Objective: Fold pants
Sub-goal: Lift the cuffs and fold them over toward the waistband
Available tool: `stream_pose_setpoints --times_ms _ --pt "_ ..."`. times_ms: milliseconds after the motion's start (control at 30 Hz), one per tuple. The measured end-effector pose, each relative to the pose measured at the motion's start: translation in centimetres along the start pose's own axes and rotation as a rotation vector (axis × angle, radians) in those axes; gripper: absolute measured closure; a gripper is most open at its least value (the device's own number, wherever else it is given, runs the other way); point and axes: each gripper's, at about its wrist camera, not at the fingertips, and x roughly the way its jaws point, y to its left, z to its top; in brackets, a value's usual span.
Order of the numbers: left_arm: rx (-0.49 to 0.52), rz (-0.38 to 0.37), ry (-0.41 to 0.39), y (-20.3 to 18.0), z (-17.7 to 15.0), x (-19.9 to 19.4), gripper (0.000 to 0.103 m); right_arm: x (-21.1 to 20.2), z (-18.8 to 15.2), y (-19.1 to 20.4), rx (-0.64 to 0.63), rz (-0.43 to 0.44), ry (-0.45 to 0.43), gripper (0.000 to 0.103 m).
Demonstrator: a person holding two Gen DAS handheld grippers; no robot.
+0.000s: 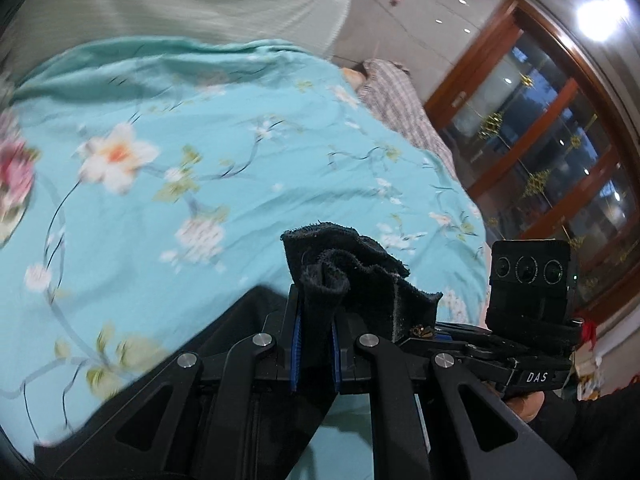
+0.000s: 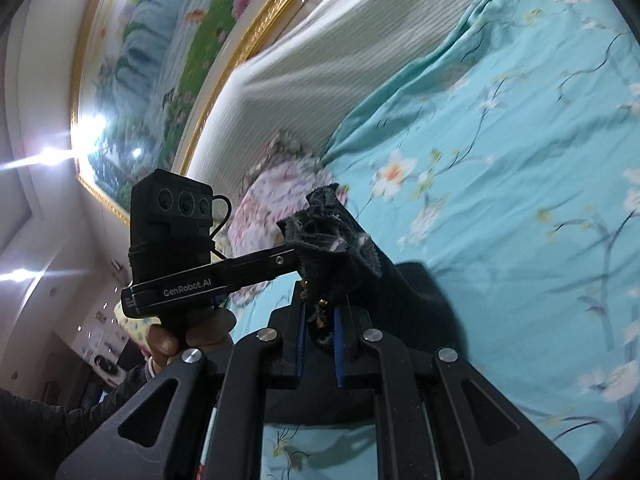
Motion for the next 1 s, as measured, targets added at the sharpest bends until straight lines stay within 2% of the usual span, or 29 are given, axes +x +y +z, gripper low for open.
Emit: stream_pose_setpoints --times_ms 367,867,933,1000 --pt "-0.136 0.054 0.013 5.4 -5.4 -0.2 0.092 6.0 -3.6 0.5 -0.025 -0.029 0.158 0.09" --pt "-0.203 0.085 0.021 7.7 -8.3 -0.5 0.091 8.8 -5.2 1.3 -0.105 -0.125 0.269 0.087" --pt "-0.212 0.09 0.024 7.9 -8.8 -0.7 0.091 9.2 -5.5 1.4 -0.11 -0.137 0.287 0.083" --pt "-0.219 0.102 0.027 8.1 -9.2 -0.9 0.091 9.8 -5.9 1.6 -0.116 -0.134 0.317 0.065"
